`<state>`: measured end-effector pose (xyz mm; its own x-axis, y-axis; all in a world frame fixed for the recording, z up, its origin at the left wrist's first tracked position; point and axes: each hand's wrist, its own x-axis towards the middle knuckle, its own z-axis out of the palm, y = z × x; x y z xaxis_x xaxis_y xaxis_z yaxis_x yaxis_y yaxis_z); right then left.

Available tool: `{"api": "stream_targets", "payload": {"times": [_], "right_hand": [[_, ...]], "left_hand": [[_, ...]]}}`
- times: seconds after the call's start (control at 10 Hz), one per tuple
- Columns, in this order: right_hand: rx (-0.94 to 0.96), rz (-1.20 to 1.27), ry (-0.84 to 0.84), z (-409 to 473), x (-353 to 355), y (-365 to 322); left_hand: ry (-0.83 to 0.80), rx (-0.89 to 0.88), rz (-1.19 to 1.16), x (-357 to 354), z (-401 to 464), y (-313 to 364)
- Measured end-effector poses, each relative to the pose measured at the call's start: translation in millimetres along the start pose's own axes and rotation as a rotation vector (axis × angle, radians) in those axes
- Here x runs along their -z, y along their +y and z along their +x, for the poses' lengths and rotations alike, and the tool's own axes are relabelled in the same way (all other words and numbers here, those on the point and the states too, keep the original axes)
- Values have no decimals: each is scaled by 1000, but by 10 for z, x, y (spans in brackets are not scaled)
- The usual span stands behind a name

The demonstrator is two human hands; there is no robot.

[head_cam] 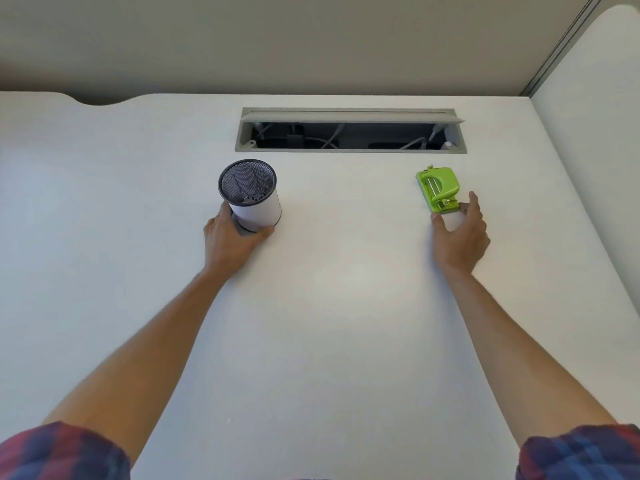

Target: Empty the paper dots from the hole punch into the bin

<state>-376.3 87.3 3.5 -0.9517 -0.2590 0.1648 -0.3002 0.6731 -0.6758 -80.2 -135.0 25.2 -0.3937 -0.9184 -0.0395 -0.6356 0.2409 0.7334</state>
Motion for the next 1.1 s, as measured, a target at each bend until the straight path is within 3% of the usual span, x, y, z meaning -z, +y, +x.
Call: {"api": "stream_targets", "payload": {"times": [0.4, 0.8, 1.1], "right_hand": [[-51, -35, 32, 134, -51, -24], [-88, -6, 50, 155, -56, -29], [-97, -145, 56, 53, -54, -124]], "left_hand": [[28, 70, -24, -28, 566, -9], [41, 63, -16, -37, 613, -13], [52, 82, 48, -22, 478, -39]]}}
